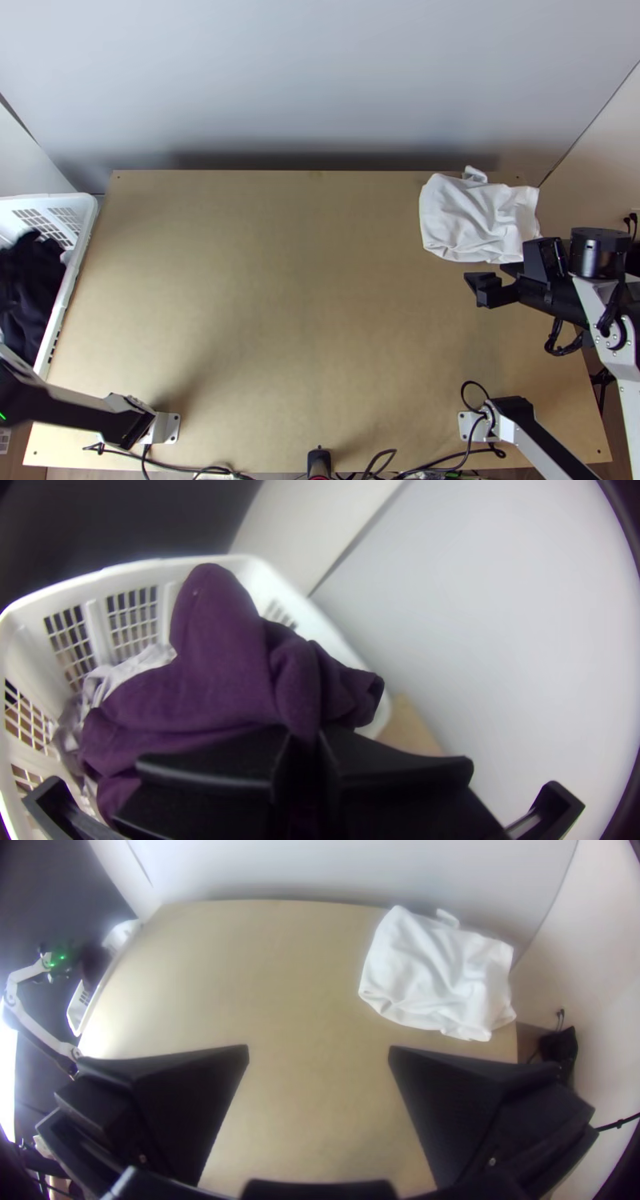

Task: Fold the t-shirt

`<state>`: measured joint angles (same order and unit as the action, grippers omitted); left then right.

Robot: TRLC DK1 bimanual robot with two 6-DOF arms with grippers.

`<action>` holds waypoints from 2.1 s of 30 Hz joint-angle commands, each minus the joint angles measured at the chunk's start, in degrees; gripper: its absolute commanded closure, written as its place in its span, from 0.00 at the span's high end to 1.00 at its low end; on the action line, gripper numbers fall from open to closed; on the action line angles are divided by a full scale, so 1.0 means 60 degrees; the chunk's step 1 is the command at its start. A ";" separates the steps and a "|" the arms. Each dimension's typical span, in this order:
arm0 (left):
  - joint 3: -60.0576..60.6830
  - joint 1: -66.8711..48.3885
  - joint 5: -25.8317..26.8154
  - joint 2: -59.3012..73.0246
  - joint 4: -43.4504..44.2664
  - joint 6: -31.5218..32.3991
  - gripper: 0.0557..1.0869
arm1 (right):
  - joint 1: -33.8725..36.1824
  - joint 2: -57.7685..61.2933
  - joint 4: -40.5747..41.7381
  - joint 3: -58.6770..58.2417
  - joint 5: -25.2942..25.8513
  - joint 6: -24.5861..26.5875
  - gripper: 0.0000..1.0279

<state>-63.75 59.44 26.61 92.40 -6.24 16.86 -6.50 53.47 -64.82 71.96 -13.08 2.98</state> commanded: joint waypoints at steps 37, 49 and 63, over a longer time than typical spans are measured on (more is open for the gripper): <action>0.6757 -1.5122 0.1732 -0.8164 0.3882 0.4690 0.03 | -0.0176 -0.1031 0.0666 -0.1843 -0.0002 -0.0087 0.95; 0.6713 -1.5927 0.1966 -0.6201 0.4409 0.5817 0.95 | -0.0454 0.0492 0.1340 -0.1696 -0.0002 -0.0175 0.95; 0.5468 -1.0786 0.1805 -0.6289 0.3047 0.3664 0.95 | -0.2066 0.1474 0.1311 -0.1096 -0.0002 0.0030 0.95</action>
<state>-25.87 -20.38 39.62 53.21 18.50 47.37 -13.67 60.36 -56.10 64.20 -13.10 1.87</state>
